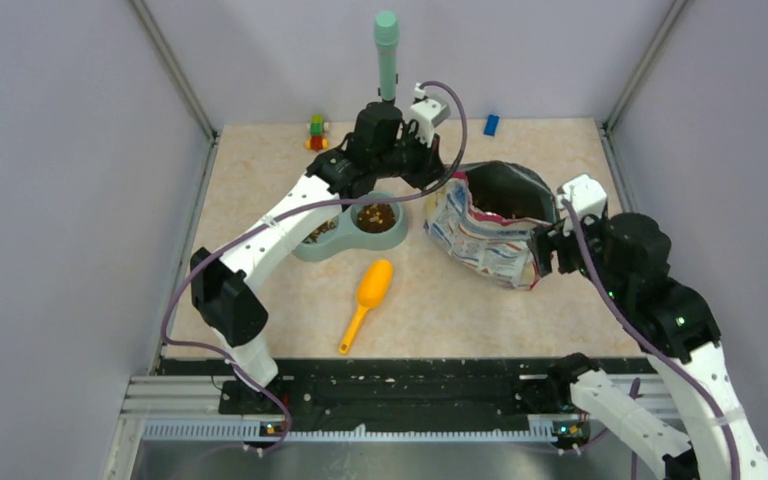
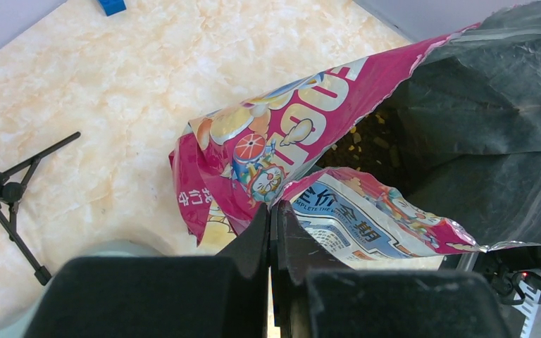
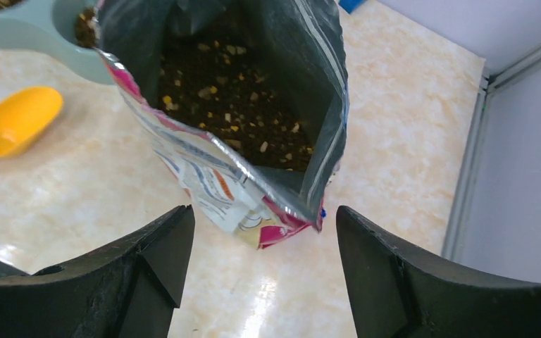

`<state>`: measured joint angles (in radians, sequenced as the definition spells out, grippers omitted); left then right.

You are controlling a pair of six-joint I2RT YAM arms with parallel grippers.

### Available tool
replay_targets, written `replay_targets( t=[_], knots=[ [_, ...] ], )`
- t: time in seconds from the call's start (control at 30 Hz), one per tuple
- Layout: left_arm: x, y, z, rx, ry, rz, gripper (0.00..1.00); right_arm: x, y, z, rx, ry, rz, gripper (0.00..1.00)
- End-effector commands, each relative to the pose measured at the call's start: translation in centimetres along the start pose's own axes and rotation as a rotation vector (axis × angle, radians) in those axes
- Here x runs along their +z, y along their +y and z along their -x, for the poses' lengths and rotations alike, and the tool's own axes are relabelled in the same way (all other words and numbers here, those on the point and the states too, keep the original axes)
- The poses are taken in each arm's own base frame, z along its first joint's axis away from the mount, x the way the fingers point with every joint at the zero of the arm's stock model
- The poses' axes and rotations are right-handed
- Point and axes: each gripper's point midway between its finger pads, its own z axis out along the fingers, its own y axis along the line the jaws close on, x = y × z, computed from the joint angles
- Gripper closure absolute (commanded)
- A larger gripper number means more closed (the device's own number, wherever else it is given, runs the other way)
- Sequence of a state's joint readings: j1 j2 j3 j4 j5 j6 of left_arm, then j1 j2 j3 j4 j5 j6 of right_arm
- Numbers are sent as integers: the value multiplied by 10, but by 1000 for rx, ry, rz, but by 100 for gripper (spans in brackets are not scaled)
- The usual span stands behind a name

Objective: Serve the pet food

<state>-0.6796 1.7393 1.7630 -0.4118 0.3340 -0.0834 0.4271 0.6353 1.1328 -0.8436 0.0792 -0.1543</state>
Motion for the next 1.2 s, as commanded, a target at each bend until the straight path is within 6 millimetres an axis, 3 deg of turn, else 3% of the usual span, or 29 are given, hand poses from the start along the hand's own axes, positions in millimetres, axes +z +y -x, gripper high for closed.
replay_targets(
  t=[0.0,0.1,0.2,0.3,0.33,0.43,0.47,0.57,0.63,0.7,0.8,0.83,0.93,1.0,1.1,1.17],
  knots=[
    [-12,17,30,-1,-96,81,100,18,-14,3,-150,67,-38,25],
    [-13,18,30,2,-94,83,100,32,-16,-6,-187,100,-43,27],
    [-16,18,31,24,-91,88,100,39,-19,-8,-188,91,-68,41],
    [-21,21,36,46,-102,112,100,38,-23,7,-179,23,-93,71],
    [-22,23,39,50,-114,128,100,38,-26,12,-190,9,-108,99],
    [-27,30,60,77,-161,173,100,40,-52,20,-258,34,-224,100],
    [-31,28,76,90,-189,177,100,44,-58,26,-272,41,-236,100],
    [-37,33,99,135,-199,205,100,41,-75,63,-241,-44,-263,100],
    [-45,44,102,158,-184,241,100,33,-88,80,-223,-75,-318,100],
    [-58,51,100,188,-173,258,100,24,-101,83,-233,-61,-381,100],
    [-83,47,82,273,-168,241,100,16,-113,55,-260,21,-456,100],
    [-86,44,66,305,-143,218,100,17,-110,42,-253,43,-441,100],
    [-97,22,21,366,-80,97,100,16,-82,17,-207,38,-308,100],
    [-103,5,-4,383,-35,-3,100,6,-60,11,-203,-9,-208,100],
    [-109,-11,-23,377,15,-98,100,-13,-39,10,-238,-70,-115,100],
    [-110,-14,-32,373,60,-126,100,-15,-19,-7,-278,-8,12,100]
  ],
)
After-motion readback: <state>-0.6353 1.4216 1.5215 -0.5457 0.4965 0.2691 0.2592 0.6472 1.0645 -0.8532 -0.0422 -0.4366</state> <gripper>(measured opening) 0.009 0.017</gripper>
